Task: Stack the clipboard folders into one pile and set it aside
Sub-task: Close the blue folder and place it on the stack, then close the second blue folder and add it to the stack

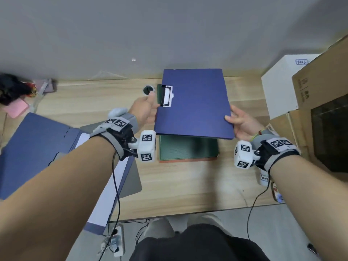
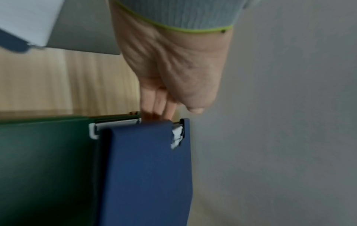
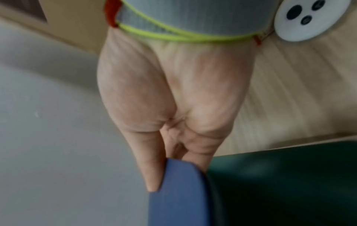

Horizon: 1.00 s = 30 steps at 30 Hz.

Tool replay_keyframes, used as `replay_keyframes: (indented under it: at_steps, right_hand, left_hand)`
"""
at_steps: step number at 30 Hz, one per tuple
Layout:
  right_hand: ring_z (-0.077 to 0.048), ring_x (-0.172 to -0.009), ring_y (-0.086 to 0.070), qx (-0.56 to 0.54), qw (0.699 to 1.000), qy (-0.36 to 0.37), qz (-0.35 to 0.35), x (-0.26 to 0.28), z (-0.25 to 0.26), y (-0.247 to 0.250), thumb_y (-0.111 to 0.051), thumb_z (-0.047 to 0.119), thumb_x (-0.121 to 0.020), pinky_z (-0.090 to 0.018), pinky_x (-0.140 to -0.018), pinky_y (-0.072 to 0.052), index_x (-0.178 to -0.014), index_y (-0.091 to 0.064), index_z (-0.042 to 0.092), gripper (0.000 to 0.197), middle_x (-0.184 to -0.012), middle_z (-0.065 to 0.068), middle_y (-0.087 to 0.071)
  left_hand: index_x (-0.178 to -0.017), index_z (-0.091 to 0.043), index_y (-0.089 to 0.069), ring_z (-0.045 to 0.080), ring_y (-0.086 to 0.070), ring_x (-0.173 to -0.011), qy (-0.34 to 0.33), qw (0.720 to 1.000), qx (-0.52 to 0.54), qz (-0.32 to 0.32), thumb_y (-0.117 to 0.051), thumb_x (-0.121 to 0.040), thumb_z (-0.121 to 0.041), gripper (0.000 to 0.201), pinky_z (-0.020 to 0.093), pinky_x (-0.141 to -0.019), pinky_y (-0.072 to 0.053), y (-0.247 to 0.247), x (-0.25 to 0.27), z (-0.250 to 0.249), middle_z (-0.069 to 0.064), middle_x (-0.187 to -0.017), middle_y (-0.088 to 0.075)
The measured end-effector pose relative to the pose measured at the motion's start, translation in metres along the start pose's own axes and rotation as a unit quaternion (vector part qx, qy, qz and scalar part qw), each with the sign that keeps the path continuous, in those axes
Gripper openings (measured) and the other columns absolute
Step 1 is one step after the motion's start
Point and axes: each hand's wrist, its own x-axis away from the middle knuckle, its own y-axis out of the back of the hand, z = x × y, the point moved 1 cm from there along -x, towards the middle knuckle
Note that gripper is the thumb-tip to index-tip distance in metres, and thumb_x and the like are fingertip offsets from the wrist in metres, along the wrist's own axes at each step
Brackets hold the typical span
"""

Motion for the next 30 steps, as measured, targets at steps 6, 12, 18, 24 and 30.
replay_keyframes:
  at_steps: [6, 12, 18, 24, 30]
  right_hand:
    - [-0.017, -0.099, -0.069, 0.089, 0.989, -0.094, -0.065, -0.026, -0.044, -0.005, -0.051, -0.010, -0.095, -0.039, -0.098, -0.052, -0.147, -0.044, 0.028, 0.065, -0.104, 0.002, -0.075]
    - [-0.029, -0.102, -0.068, 0.273, 0.941, -0.149, -0.132, -0.050, -0.055, -0.011, -0.066, 0.002, -0.086, -0.045, -0.094, -0.053, -0.138, -0.056, 0.018, 0.055, -0.121, -0.011, -0.072]
    - [-0.028, -0.117, -0.062, 0.346, 0.911, -0.166, -0.153, -0.064, -0.065, -0.017, -0.076, 0.021, -0.078, -0.041, -0.106, -0.047, -0.130, -0.058, 0.012, 0.056, -0.130, -0.004, -0.066]
    - [-0.032, -0.125, -0.054, 0.439, 0.862, -0.206, -0.145, -0.075, -0.072, -0.015, -0.070, 0.061, -0.035, -0.045, -0.108, -0.044, -0.137, -0.048, 0.020, 0.112, -0.140, -0.006, -0.052]
    - [-0.036, -0.138, -0.038, 0.500, 0.838, -0.089, -0.198, -0.062, -0.027, -0.085, -0.071, 0.036, -0.081, -0.043, -0.114, -0.033, -0.150, -0.031, 0.020, 0.081, -0.151, -0.011, -0.029]
  left_hand:
    - [-0.145, -0.007, -0.042, 0.030, -0.060, -0.122, 0.017, 0.966, -0.259, -0.006, -0.078, -0.084, -0.019, 0.073, 0.042, -0.106, -0.047, -0.015, -0.013, 0.048, 0.009, -0.135, -0.060]
    - [-0.126, -0.017, -0.058, 0.027, -0.068, -0.103, 0.039, 0.884, -0.465, 0.006, -0.073, -0.080, -0.041, 0.054, 0.041, -0.095, -0.055, -0.033, -0.025, 0.076, 0.000, -0.118, -0.069]
    - [-0.128, -0.006, -0.058, 0.024, -0.054, -0.086, 0.037, 0.893, -0.448, -0.017, -0.074, -0.082, -0.023, 0.052, 0.031, -0.079, -0.047, -0.056, -0.028, 0.093, 0.013, -0.118, -0.068]
    - [-0.133, -0.013, -0.050, 0.025, -0.063, -0.097, 0.060, 0.896, -0.440, 0.002, -0.075, -0.080, -0.033, 0.062, 0.036, -0.090, -0.052, -0.054, -0.023, 0.093, 0.007, -0.122, -0.067]
    - [-0.152, -0.013, -0.031, 0.031, -0.062, -0.117, 0.069, 0.921, -0.380, -0.049, -0.070, -0.086, -0.035, 0.080, 0.038, -0.097, -0.051, -0.008, -0.002, 0.089, 0.006, -0.135, -0.060]
